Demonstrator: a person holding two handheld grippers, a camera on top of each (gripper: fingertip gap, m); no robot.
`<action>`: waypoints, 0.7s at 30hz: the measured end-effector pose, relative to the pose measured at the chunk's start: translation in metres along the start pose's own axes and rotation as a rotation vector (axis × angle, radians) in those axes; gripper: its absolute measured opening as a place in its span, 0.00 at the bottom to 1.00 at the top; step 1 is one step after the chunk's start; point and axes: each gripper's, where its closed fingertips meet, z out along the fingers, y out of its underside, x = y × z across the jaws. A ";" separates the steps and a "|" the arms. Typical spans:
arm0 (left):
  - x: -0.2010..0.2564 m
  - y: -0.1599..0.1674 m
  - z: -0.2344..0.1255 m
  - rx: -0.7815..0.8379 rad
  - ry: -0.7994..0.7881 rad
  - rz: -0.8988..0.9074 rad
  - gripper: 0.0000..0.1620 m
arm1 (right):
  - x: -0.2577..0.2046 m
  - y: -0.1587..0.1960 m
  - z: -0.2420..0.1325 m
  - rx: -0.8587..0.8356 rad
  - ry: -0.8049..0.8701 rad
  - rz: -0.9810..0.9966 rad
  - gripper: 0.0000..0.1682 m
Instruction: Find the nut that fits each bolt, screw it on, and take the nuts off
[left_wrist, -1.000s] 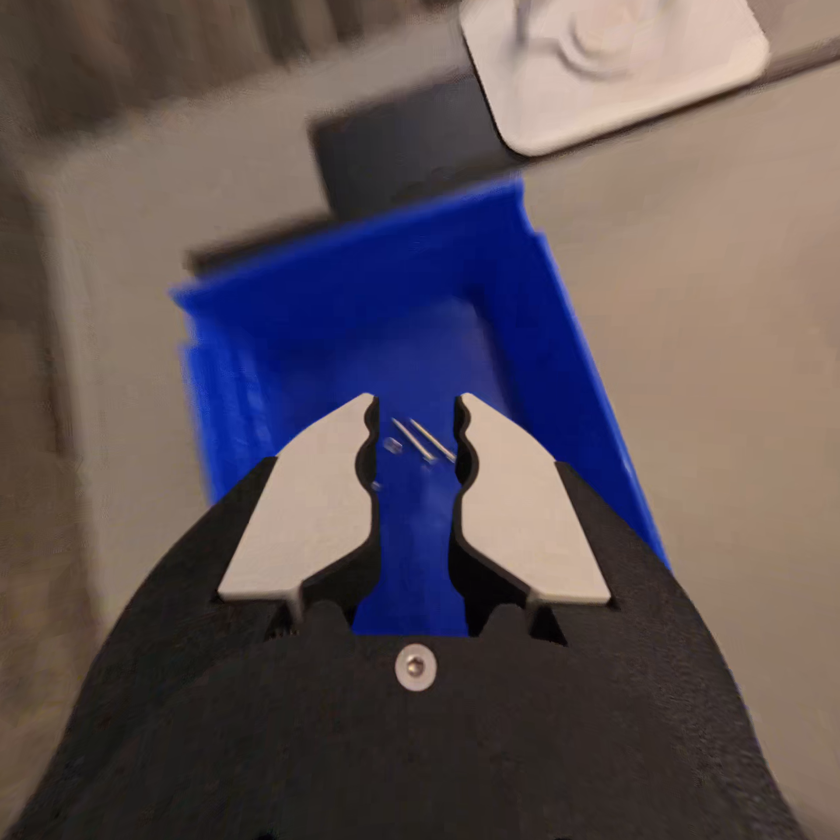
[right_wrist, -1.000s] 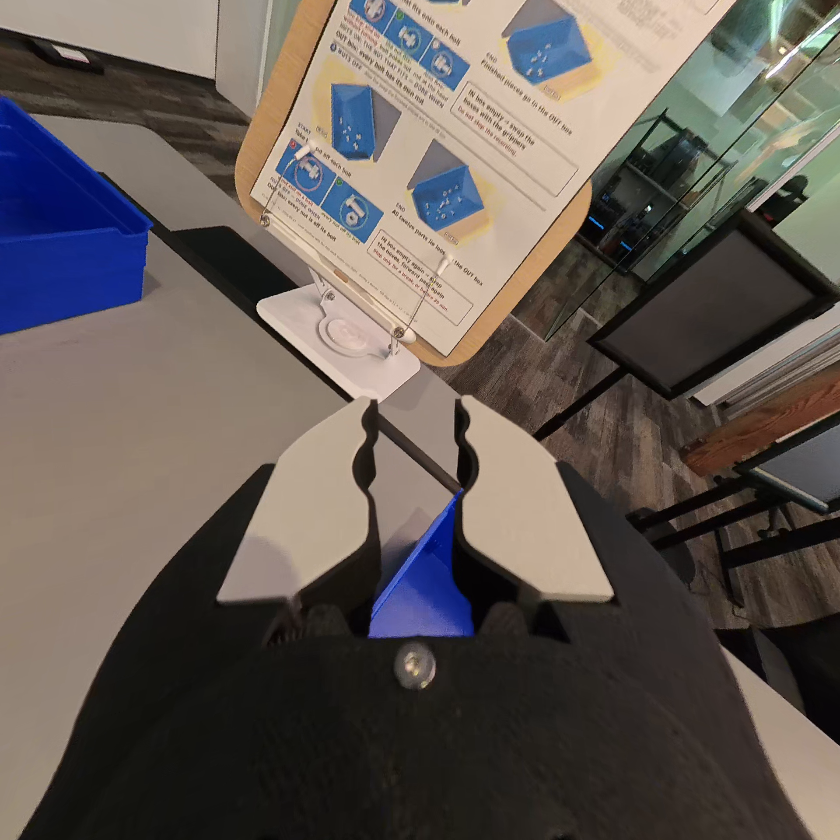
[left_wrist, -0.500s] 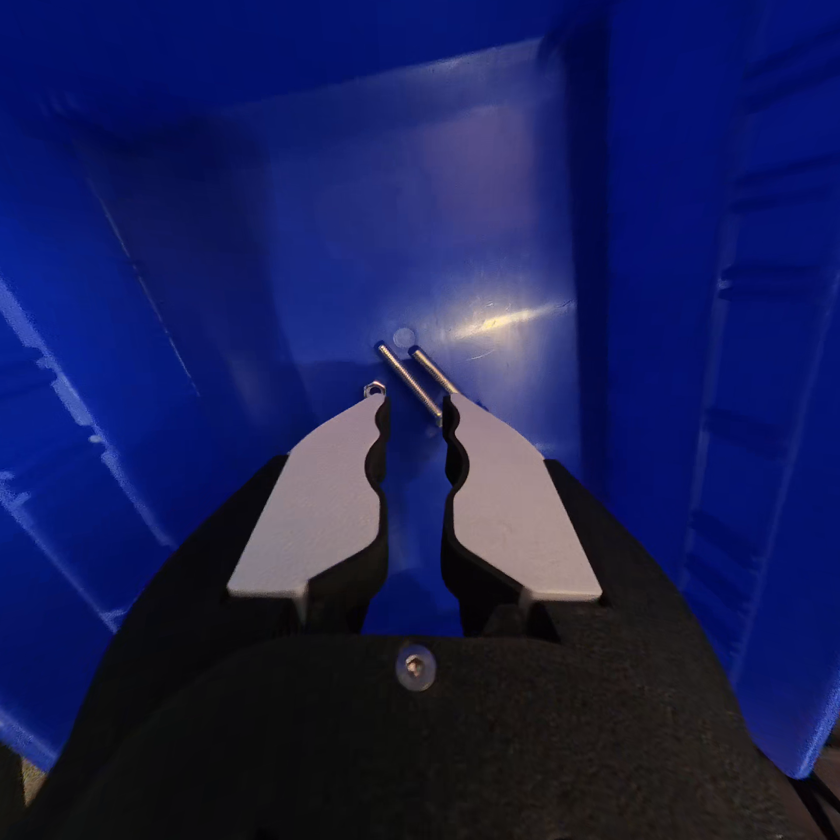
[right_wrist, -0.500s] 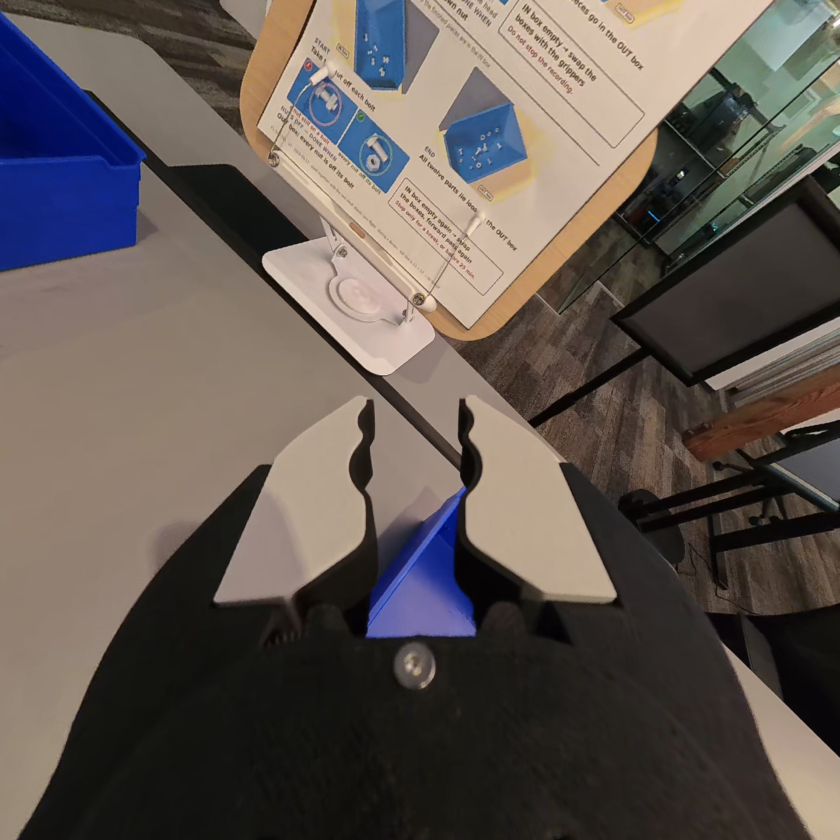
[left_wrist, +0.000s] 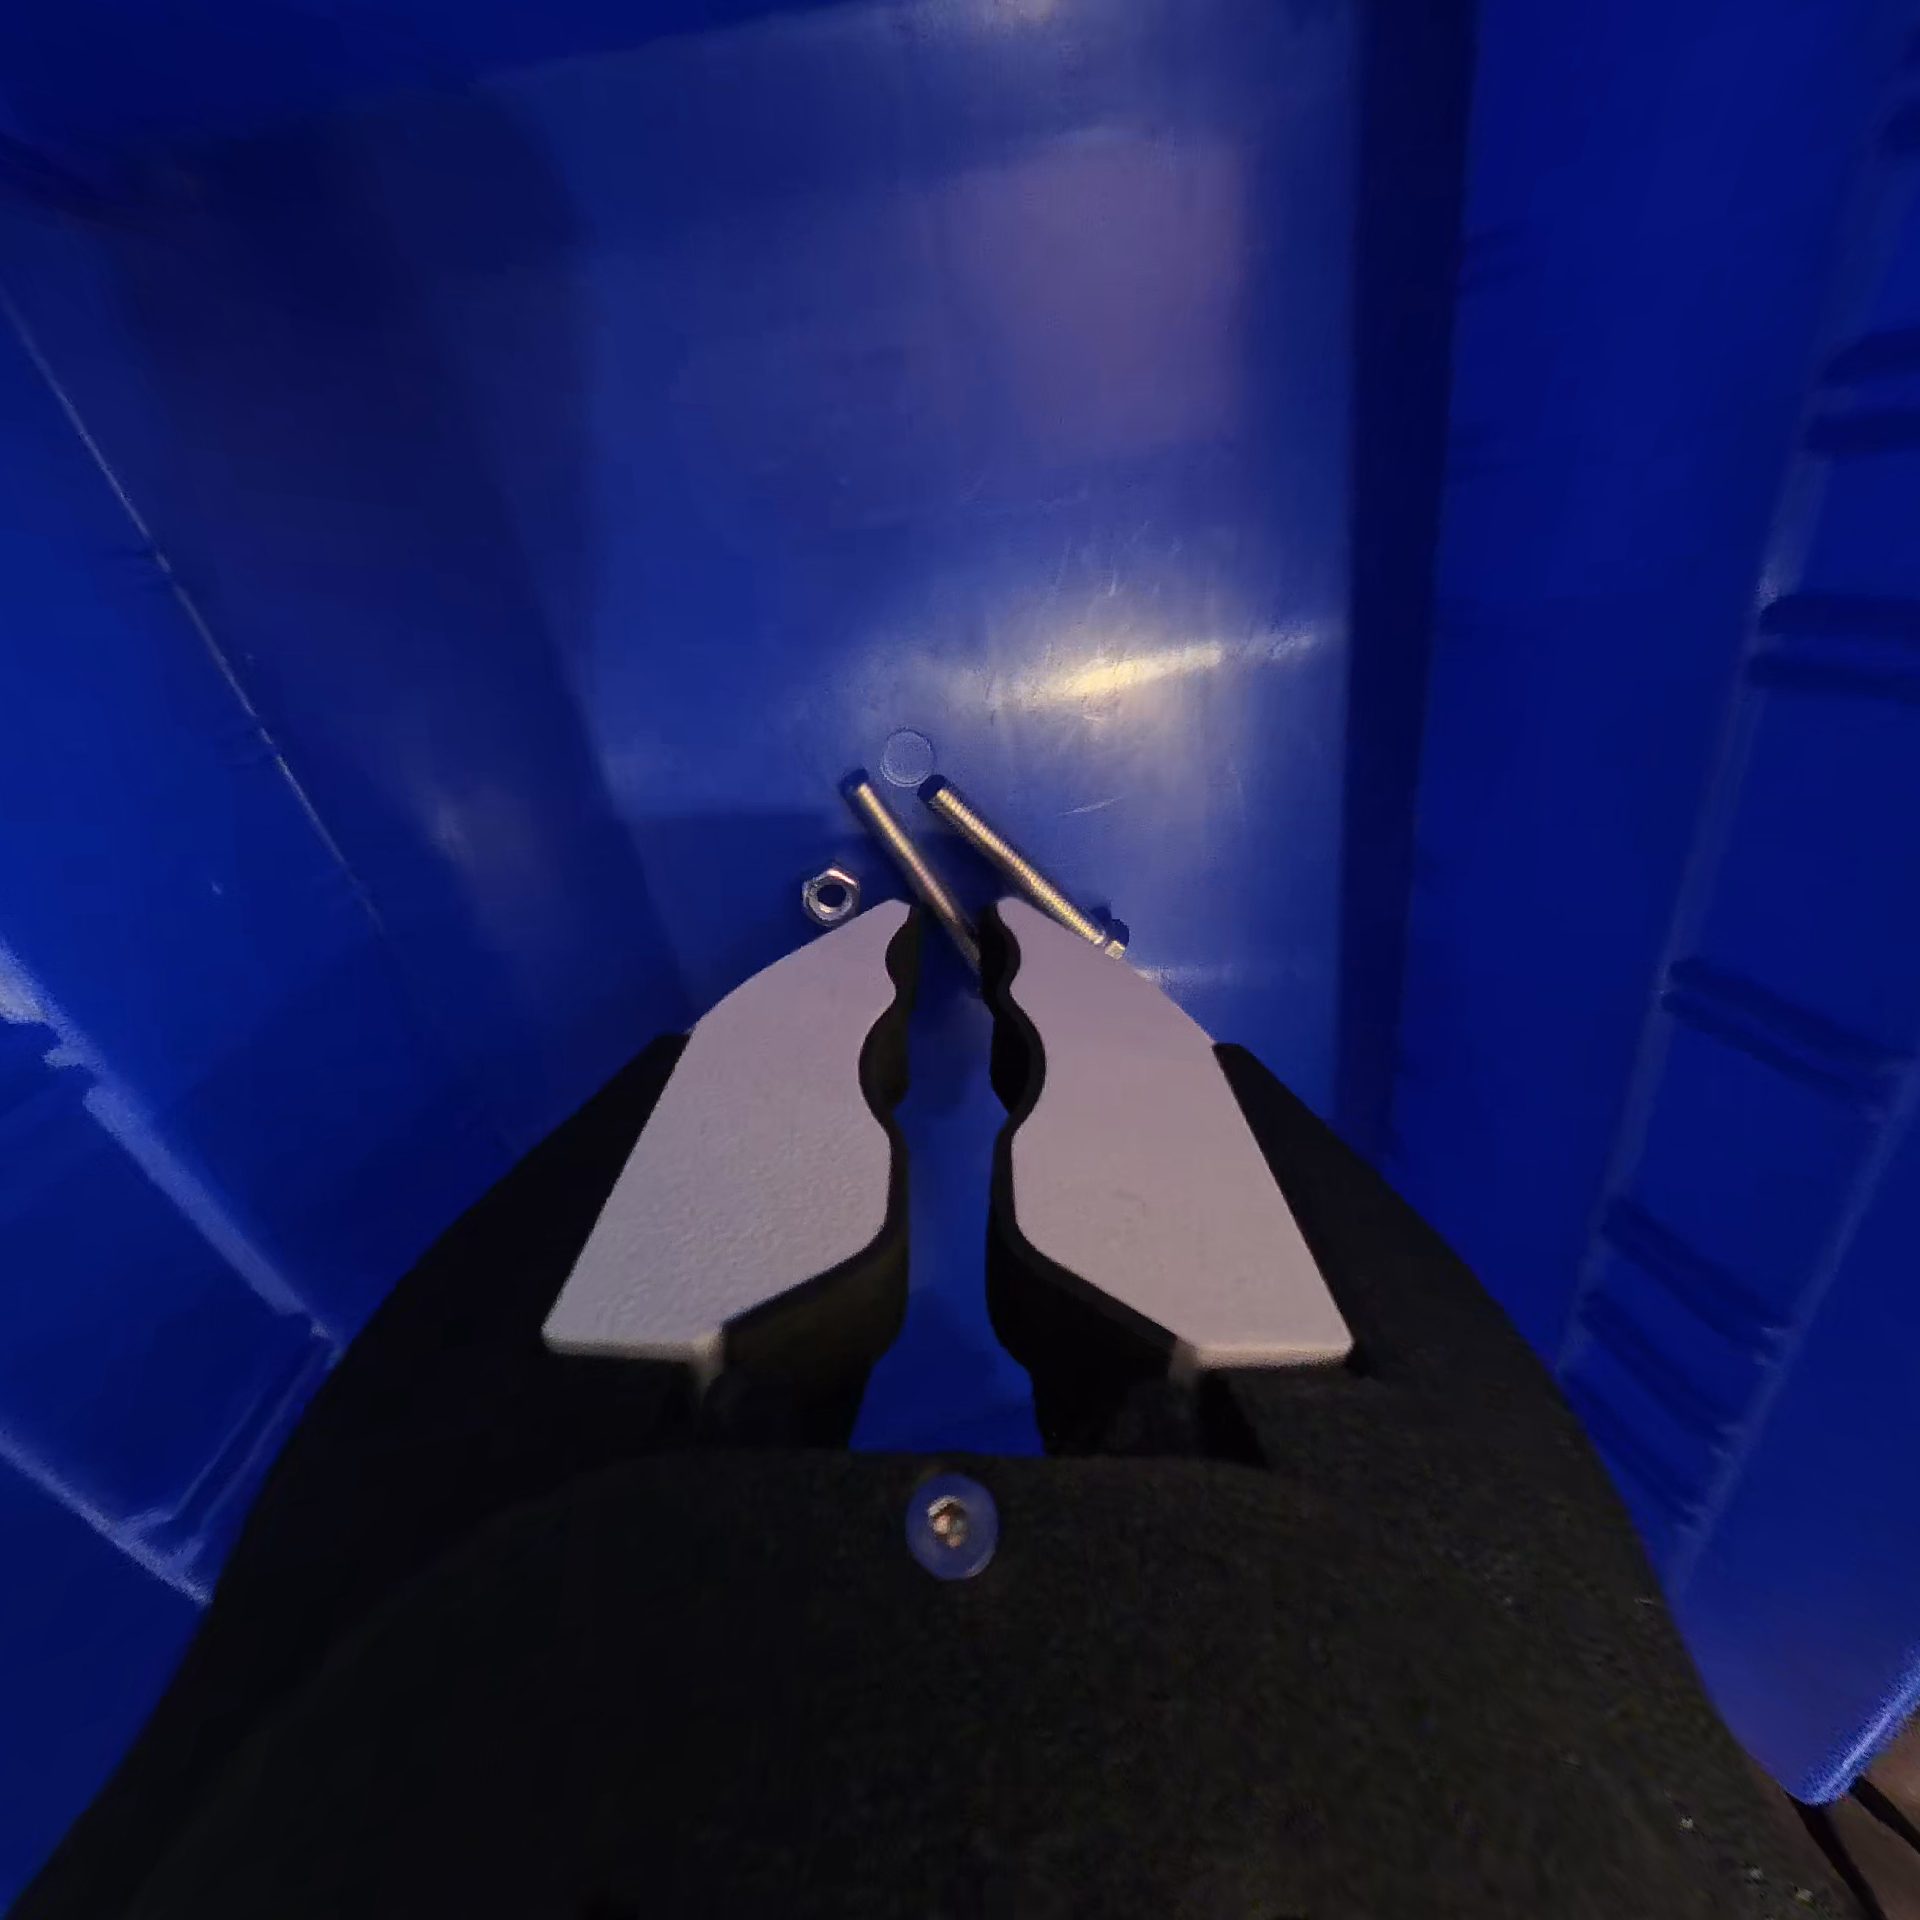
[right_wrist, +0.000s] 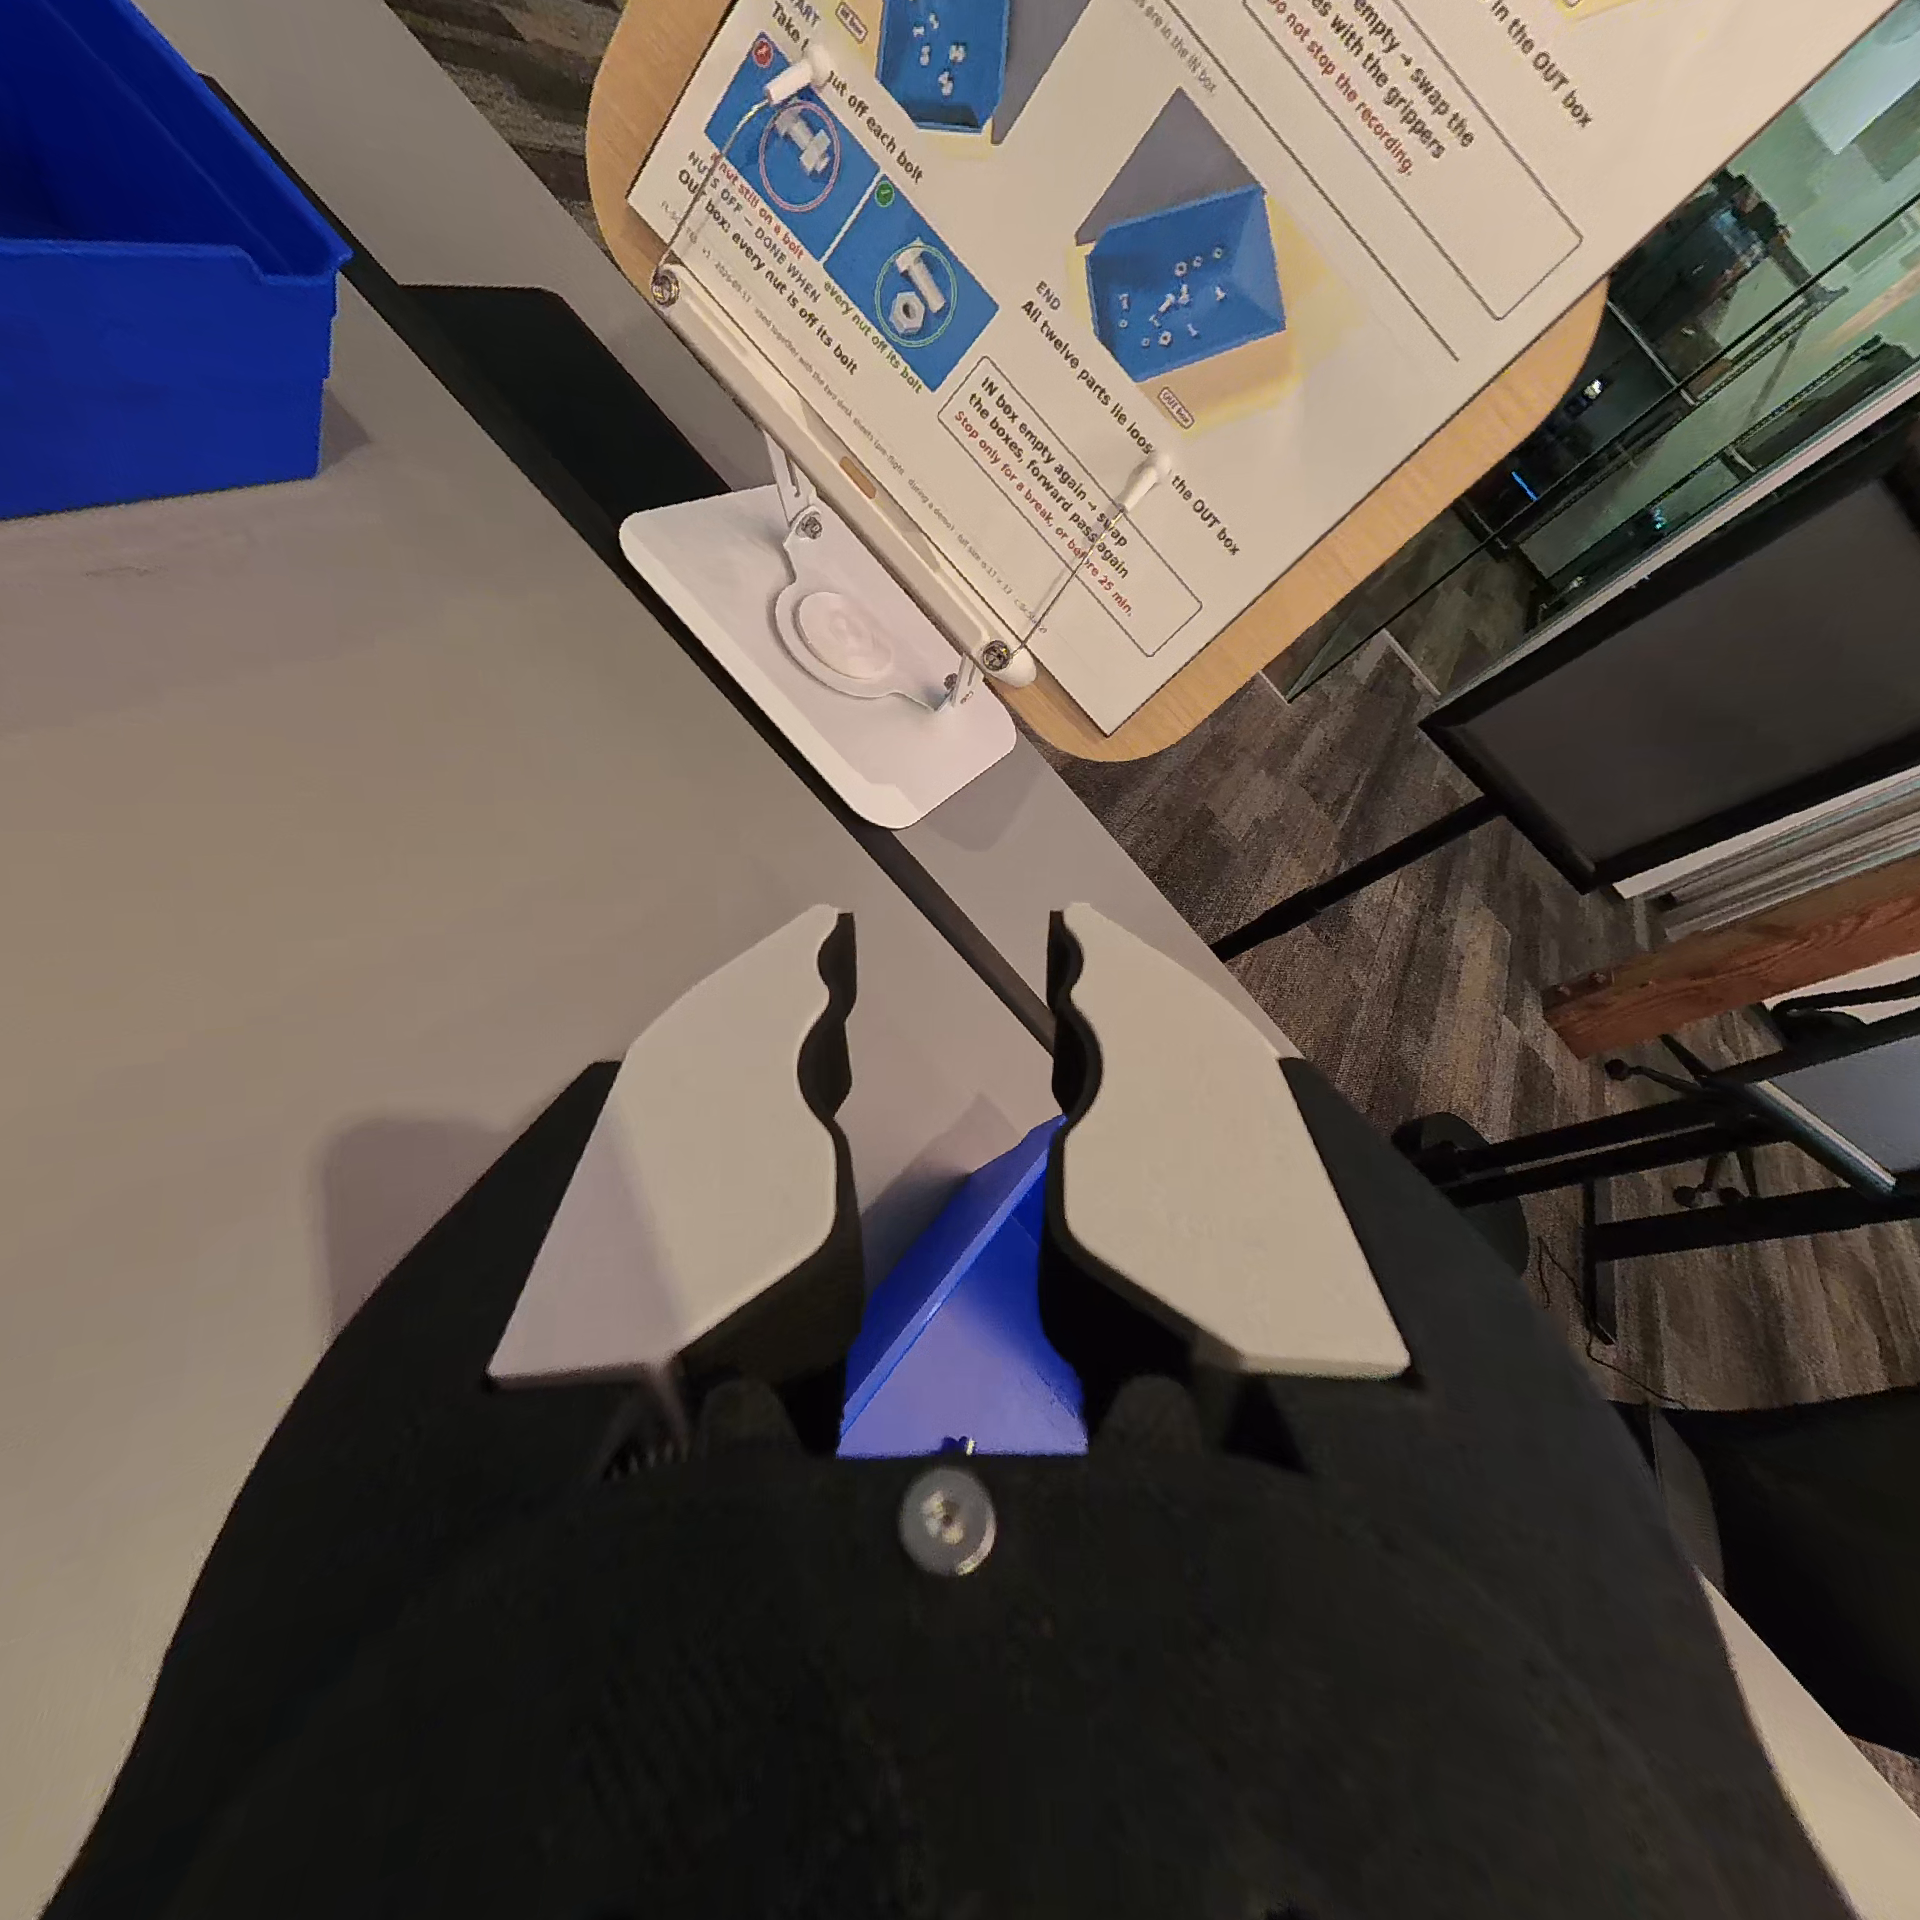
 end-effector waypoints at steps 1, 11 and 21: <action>0.000 0.000 0.000 -0.002 -0.007 0.007 0.06 | -0.001 0.000 0.000 -0.003 0.000 -0.004 0.22; 0.012 -0.023 -0.071 0.299 0.010 0.136 0.04 | -0.014 -0.009 0.004 0.040 -0.049 -0.004 0.21; 0.252 -0.003 -0.192 0.878 0.631 0.884 0.03 | -0.113 -0.106 -0.055 0.648 -0.820 0.392 0.21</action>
